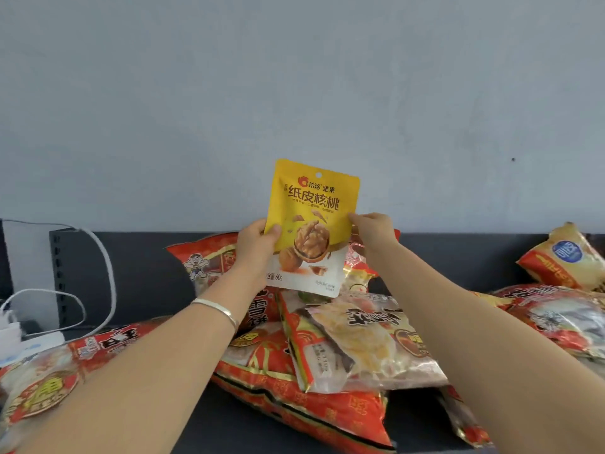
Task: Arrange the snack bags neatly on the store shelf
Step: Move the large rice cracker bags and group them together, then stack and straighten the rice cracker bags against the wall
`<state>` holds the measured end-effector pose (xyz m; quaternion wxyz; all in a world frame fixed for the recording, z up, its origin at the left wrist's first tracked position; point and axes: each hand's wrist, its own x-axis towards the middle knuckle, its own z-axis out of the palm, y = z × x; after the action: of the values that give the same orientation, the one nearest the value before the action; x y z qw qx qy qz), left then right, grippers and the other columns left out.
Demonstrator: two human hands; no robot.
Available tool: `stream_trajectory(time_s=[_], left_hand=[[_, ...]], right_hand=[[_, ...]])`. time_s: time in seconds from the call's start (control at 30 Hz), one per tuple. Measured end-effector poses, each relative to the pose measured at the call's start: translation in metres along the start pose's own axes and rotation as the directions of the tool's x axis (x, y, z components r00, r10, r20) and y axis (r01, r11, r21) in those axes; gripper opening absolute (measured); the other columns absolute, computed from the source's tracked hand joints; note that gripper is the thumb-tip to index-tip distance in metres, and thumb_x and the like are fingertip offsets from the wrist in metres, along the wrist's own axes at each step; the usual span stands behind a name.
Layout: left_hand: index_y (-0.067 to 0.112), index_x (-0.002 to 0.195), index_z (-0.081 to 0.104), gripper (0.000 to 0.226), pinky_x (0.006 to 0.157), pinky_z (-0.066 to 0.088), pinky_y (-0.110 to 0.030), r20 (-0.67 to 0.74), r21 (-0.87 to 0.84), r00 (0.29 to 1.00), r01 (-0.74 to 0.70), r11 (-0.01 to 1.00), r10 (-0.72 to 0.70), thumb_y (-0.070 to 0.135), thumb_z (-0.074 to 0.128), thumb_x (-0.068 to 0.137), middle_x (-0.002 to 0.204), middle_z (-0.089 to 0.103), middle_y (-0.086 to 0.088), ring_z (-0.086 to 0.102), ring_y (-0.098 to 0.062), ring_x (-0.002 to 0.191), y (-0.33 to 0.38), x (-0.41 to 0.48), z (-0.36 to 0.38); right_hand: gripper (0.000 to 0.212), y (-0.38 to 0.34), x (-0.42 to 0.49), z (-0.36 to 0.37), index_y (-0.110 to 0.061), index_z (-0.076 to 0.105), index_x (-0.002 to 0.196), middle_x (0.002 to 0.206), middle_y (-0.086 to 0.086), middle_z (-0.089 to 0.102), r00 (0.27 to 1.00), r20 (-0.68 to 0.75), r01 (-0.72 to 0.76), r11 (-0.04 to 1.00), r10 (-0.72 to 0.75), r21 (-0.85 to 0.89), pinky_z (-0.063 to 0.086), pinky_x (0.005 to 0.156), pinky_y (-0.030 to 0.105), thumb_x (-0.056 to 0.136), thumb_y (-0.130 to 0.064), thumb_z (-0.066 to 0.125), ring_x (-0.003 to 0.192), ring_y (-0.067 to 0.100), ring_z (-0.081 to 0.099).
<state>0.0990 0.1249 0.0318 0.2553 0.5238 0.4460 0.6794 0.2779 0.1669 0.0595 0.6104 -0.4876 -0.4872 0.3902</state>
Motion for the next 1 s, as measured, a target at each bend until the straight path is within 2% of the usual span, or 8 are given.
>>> stream_trajectory(time_s=[0.07,0.17,0.27,0.33,0.53,0.67,0.8,1.0], left_hand=[[0.02,0.071,0.058,0.024,0.073,0.044,-0.035,-0.035,0.061,0.998,-0.041,0.997,0.043,0.013,0.052,0.093,0.082,0.06,-0.008,0.054,-0.019,0.075,0.001,0.004,0.018],[0.021,0.073,0.059,0.026,0.072,0.041,-0.033,-0.058,0.071,0.997,-0.053,0.996,0.057,0.012,0.049,0.095,0.084,0.06,-0.007,0.052,-0.018,0.075,0.005,0.005,0.044],[0.011,0.082,0.063,0.021,0.073,0.041,-0.034,-0.042,0.094,0.997,-0.055,0.994,0.059,0.011,0.048,0.095,0.084,0.06,-0.01,0.053,-0.019,0.076,0.001,0.004,0.062],[0.007,0.087,0.064,0.018,0.074,0.041,-0.035,-0.05,0.118,0.997,-0.046,0.992,0.052,0.01,0.048,0.095,0.085,0.059,-0.012,0.052,-0.02,0.078,-0.004,0.004,0.069],[0.017,0.088,0.066,0.021,0.077,0.043,-0.034,-0.087,0.151,0.996,-0.008,0.988,0.021,0.012,0.047,0.097,0.088,0.065,-0.003,0.056,-0.022,0.083,-0.014,0.002,0.071],[0.023,0.082,0.064,0.025,0.077,0.043,-0.031,-0.12,0.152,0.993,0.017,0.988,0.001,0.012,0.047,0.097,0.087,0.065,0.001,0.057,-0.02,0.085,-0.015,0.0,0.075],[0.018,0.086,0.061,0.02,0.076,0.041,-0.031,-0.103,0.159,0.995,0.023,0.987,-0.007,0.014,0.046,0.098,0.094,0.061,-0.005,0.053,-0.02,0.085,-0.005,0.003,0.095],[0.024,0.081,0.061,0.024,0.086,0.047,-0.043,-0.058,0.051,0.998,0.022,0.998,-0.019,0.017,0.046,0.098,0.099,0.063,-0.008,0.057,-0.026,0.093,0.021,0.009,0.161]], right_hand=[[0.011,0.012,0.019,-0.028,-0.011,0.054,0.077,0.086,0.015,0.063,0.996,-0.077,-0.044,0.998,0.041,-0.037,0.048,0.067,0.038,0.086,-0.016,0.057,0.073,0.027,0.056],[0.012,0.025,0.028,-0.058,-0.008,0.06,0.101,0.085,0.009,0.059,0.992,0.013,-0.127,0.991,0.128,-0.051,0.05,0.079,0.037,0.092,-0.007,0.054,0.071,0.02,0.055],[0.038,0.038,0.038,-0.07,0.003,0.05,0.132,0.129,0.02,0.056,0.973,0.089,-0.206,0.976,0.211,-0.07,0.045,0.096,0.04,0.094,-0.002,0.049,0.11,0.034,0.057],[0.039,0.044,0.047,-0.068,0.002,0.046,0.134,0.137,0.021,0.049,0.962,0.082,-0.256,0.965,0.261,-0.062,0.043,0.1,0.042,0.095,-0.002,0.047,0.125,0.036,0.049],[0.037,0.057,0.056,-0.06,-0.005,0.048,0.121,0.116,0.013,0.059,0.849,0.21,-0.491,0.871,0.485,-0.024,0.041,0.099,0.056,0.089,-0.012,0.065,0.114,0.034,0.056],[0.02,0.064,0.06,-0.05,-0.002,0.056,0.098,0.105,0.018,0.066,0.879,0.234,-0.454,0.878,0.414,0.152,0.053,0.066,0.053,0.085,-0.008,0.07,0.098,0.037,0.065],[0.008,0.053,0.068,-0.062,-0.005,0.062,0.084,0.111,0.018,0.067,0.956,0.104,-0.29,0.934,0.274,0.211,0.054,0.087,0.054,0.092,-0.008,0.061,0.101,0.033,0.066],[0.005,0.03,0.078,-0.136,-0.013,0.061,0.098,0.083,0.003,0.059,0.971,-0.155,-0.111,0.915,0.183,0.388,0.057,0.077,0.053,0.096,-0.015,0.057,0.083,0.026,0.06]])
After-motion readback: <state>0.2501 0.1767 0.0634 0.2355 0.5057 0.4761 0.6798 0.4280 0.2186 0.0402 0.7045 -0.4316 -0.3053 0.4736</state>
